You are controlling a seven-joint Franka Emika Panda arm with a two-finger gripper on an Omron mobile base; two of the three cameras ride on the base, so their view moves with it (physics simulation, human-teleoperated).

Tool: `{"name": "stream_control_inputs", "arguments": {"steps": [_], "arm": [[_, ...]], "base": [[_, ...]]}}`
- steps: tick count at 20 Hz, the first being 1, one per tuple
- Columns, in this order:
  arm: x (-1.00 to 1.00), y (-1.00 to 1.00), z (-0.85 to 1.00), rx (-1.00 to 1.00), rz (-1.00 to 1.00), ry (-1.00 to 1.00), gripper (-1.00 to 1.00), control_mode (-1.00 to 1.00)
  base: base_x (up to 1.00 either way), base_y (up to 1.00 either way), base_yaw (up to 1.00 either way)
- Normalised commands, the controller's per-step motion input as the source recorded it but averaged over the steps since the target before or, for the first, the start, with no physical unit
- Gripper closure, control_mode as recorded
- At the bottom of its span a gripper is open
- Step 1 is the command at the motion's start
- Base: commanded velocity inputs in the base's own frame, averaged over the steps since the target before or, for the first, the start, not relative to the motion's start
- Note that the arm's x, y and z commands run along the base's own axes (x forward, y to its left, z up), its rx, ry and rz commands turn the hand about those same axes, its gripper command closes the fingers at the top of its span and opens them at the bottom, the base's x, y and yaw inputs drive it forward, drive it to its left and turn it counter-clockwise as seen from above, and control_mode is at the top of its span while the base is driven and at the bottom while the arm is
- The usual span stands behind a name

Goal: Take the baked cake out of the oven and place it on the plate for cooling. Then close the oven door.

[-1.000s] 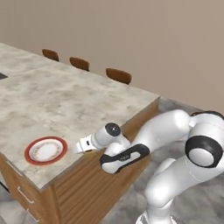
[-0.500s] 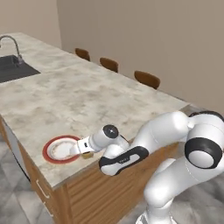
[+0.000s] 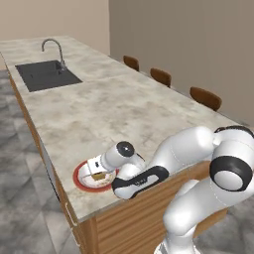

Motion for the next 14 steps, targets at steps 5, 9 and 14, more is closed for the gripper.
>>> {"name": "stream_control_inputs", "arguments": {"steps": [5, 9, 14], "arm": [[0.00, 0.00, 0.00, 0.00, 0.00, 0.00, 1.00, 1.00], [0.00, 0.00, 0.00, 0.00, 0.00, 0.00, 1.00, 1.00], [0.00, 0.00, 0.00, 0.00, 0.00, 0.00, 1.00, 1.00]], "base": [[0.49, -0.06, 0.26], [0.39, -0.03, 0.18], [0.04, 0.00, 0.01]]}}
